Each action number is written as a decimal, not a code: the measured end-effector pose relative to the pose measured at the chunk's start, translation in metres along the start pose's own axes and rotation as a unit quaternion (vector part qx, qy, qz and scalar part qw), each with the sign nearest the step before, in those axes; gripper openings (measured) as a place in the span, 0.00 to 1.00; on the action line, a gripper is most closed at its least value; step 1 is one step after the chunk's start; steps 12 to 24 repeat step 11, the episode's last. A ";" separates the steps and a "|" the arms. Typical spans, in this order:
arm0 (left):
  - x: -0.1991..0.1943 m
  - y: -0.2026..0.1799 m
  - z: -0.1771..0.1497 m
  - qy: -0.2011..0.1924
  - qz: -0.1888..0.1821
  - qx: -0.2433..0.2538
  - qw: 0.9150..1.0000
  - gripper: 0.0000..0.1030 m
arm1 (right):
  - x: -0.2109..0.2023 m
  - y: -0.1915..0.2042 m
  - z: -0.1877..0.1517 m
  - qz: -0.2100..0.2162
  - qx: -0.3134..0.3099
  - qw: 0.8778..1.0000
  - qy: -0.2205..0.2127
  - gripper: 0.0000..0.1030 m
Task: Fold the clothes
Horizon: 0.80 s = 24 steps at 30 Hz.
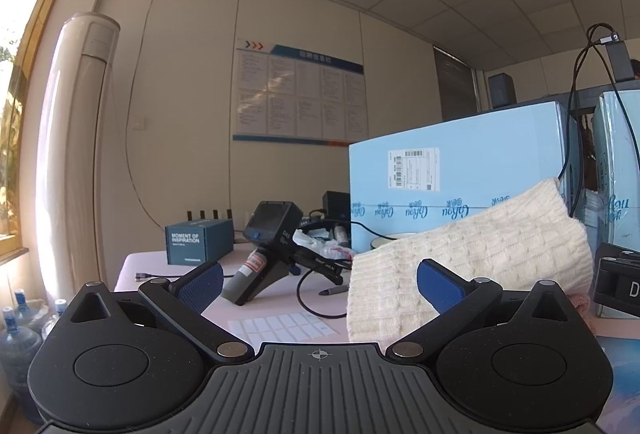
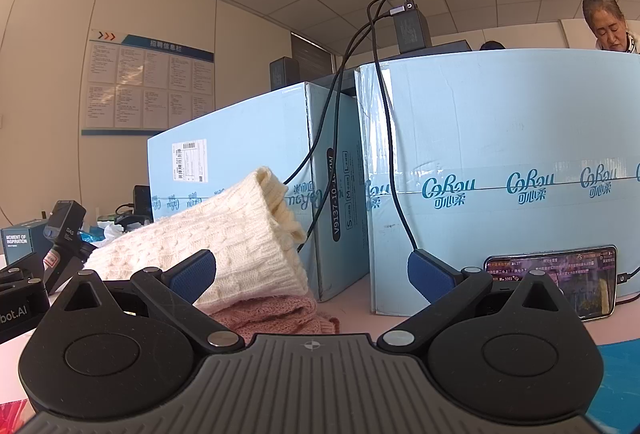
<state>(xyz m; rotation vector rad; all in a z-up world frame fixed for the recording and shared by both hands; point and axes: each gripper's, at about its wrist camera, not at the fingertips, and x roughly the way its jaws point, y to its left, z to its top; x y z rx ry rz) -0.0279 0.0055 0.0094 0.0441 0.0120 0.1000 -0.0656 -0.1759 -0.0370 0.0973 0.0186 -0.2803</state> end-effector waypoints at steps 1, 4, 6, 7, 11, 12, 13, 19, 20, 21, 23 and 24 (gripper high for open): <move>0.000 0.000 0.000 0.000 0.000 0.000 1.000 1.00 | 0.000 0.000 0.000 0.000 0.000 1.000 0.000 1.00; 0.000 0.000 0.000 0.001 -0.001 0.000 1.000 1.00 | 0.000 0.000 0.000 0.000 0.000 1.000 0.000 1.00; 0.000 0.000 0.000 0.002 -0.001 0.000 1.000 1.00 | 0.000 0.000 0.000 0.000 0.000 1.000 0.000 1.00; 0.000 0.000 0.000 0.003 -0.001 0.000 1.000 1.00 | 0.000 0.000 0.000 0.000 0.000 1.000 0.000 1.00; 0.002 0.000 0.000 0.006 -0.001 -0.001 1.000 1.00 | 0.000 0.000 0.000 0.000 0.001 1.000 0.001 1.00; 0.002 0.000 0.000 0.006 -0.001 -0.001 1.000 1.00 | 0.000 0.000 0.000 0.000 0.001 1.000 0.001 1.00; 0.002 0.000 0.000 0.006 -0.001 -0.001 1.000 1.00 | 0.000 0.000 0.000 0.000 0.001 1.000 0.001 1.00; 0.002 0.000 0.000 0.006 -0.001 -0.001 1.000 1.00 | 0.000 0.000 0.000 0.000 0.001 1.000 0.001 1.00; 0.002 0.000 0.000 0.006 -0.001 -0.001 1.000 1.00 | 0.000 0.000 0.000 0.000 0.001 1.000 0.001 1.00; 0.002 0.000 0.000 0.006 -0.001 -0.001 1.000 1.00 | 0.000 0.000 0.000 0.000 0.001 1.000 0.001 1.00; 0.002 0.000 0.000 0.006 -0.001 -0.001 1.000 1.00 | 0.000 0.000 0.000 0.000 0.001 1.000 0.001 1.00; 0.002 0.000 0.000 0.006 -0.001 -0.001 1.000 1.00 | 0.000 0.000 0.000 0.000 0.001 1.000 0.001 1.00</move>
